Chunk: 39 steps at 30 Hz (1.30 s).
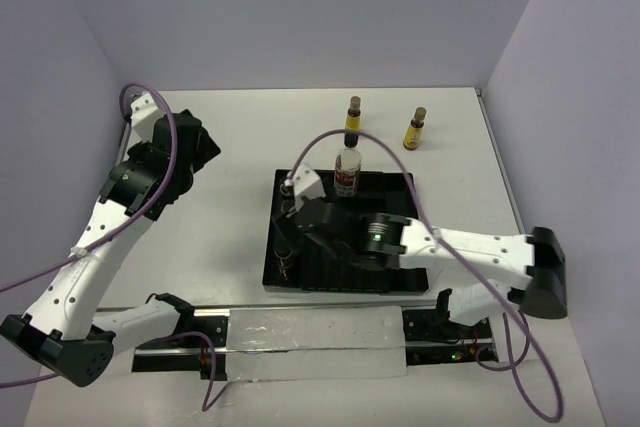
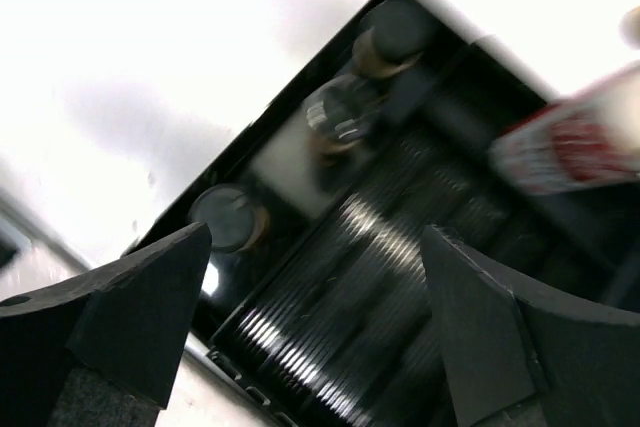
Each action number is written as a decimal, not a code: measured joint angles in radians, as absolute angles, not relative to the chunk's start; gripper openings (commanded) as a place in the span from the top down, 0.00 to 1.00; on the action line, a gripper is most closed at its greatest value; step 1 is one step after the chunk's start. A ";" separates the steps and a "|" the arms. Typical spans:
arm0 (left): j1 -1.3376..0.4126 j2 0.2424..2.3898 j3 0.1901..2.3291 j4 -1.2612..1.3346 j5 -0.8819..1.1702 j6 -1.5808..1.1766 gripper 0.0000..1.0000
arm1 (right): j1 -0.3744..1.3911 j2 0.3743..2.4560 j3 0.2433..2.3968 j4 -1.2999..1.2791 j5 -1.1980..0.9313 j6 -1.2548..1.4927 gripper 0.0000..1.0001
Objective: Organize the condiment bottles
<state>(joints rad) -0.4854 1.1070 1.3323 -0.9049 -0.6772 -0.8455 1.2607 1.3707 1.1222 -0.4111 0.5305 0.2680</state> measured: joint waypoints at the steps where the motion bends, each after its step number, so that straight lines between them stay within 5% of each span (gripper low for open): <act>1: -0.484 1.107 1.332 -0.904 -0.677 -0.842 0.08 | 1.259 1.323 1.119 -0.419 0.562 0.268 0.05; 6: -0.478 1.094 1.332 -0.900 -0.676 -0.826 0.08 | 1.156 1.034 1.058 -0.479 0.681 0.268 0.04; 15: -0.474 1.068 1.322 -0.864 -0.658 -0.819 0.08 | 0.513 0.862 0.961 -0.535 0.605 0.271 0.03; 22: -0.469 1.059 1.320 -0.864 -0.646 -0.790 0.08 | 0.228 1.199 1.112 -0.511 0.422 0.271 0.02; 31: -0.464 1.050 1.320 -0.864 -0.644 -0.762 0.09 | 0.156 1.676 1.475 -0.503 0.336 0.271 0.02; 39: -0.461 1.035 1.320 -0.864 -0.641 -0.749 0.09 | 0.134 1.895 1.678 -0.521 0.346 0.271 0.05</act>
<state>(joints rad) -0.4607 1.0352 1.3205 -0.8642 -0.6415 -0.7492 0.1342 1.8947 1.6780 -0.5213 0.3464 0.2710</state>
